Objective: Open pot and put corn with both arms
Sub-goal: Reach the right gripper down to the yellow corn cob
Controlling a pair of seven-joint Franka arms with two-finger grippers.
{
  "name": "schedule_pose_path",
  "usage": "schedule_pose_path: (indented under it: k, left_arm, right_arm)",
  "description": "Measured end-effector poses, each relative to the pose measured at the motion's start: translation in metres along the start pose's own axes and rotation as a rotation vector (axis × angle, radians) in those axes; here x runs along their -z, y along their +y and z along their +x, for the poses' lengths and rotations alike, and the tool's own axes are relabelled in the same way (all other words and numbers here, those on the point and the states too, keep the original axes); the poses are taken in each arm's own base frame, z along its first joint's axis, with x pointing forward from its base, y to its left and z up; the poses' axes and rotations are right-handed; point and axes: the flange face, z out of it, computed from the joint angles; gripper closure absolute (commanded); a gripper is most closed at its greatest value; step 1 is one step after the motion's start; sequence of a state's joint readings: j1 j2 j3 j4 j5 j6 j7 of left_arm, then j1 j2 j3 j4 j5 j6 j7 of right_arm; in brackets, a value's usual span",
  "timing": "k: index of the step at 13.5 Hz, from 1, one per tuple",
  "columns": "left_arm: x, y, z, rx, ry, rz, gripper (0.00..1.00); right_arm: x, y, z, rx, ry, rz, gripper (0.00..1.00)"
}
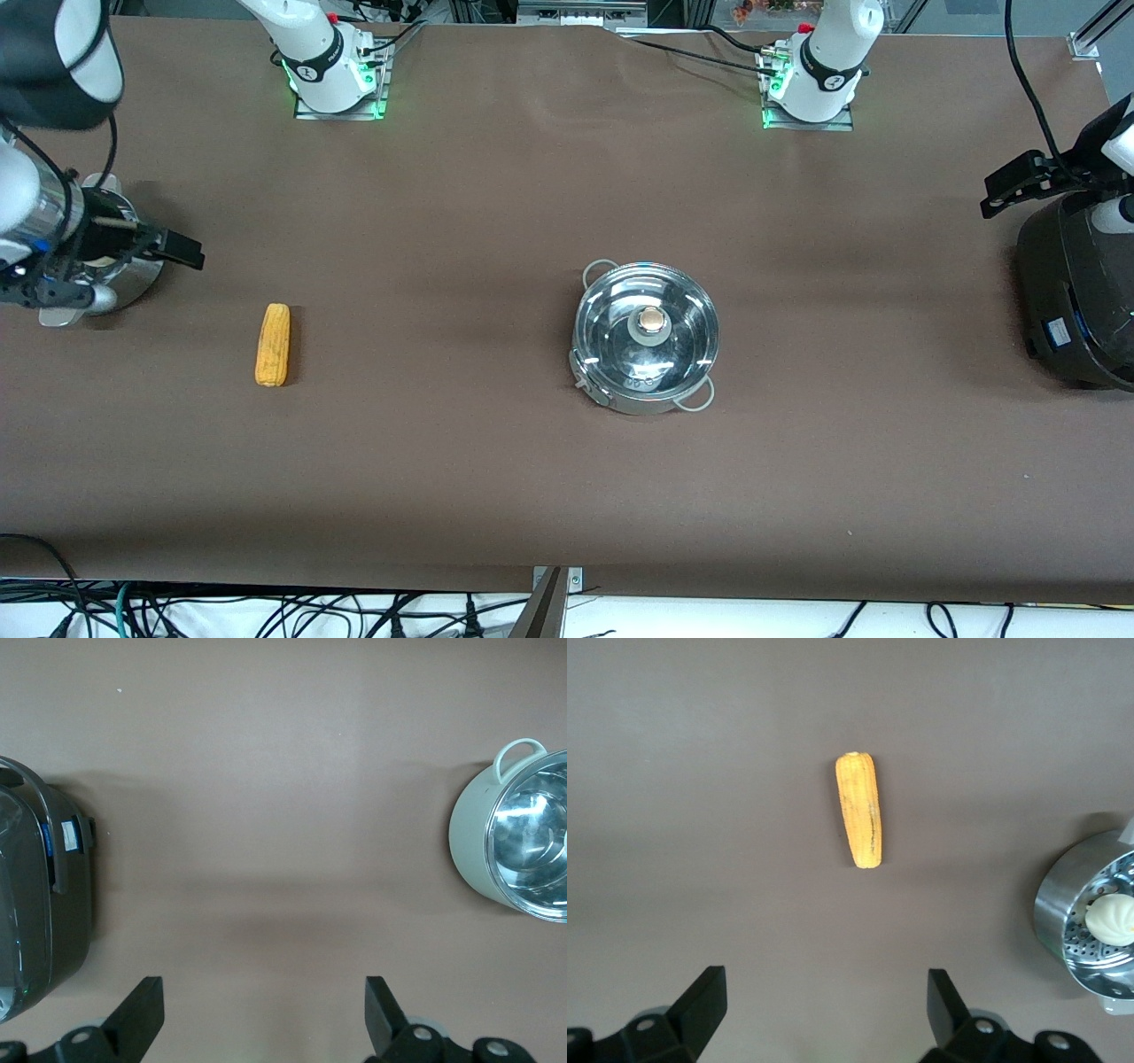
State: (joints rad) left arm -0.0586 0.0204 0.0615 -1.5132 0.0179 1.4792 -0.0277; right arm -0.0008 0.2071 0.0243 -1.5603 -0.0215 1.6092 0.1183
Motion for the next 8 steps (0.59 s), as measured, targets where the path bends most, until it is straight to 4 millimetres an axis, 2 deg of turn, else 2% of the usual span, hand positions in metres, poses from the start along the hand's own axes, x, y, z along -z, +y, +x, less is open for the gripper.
schedule_pose_path:
  k: [3, 8]
  left_arm:
    - [0.0, 0.0, 0.0, 0.0, -0.001, 0.0, 0.0]
    - [-0.002, 0.0, -0.002, 0.0, -0.02, 0.001, 0.0]
  right_arm:
    - [-0.049, 0.005, 0.031, -0.013, -0.024, 0.002, 0.0]
    - [-0.147, -0.006, 0.076, -0.003, -0.036, 0.006, 0.0]
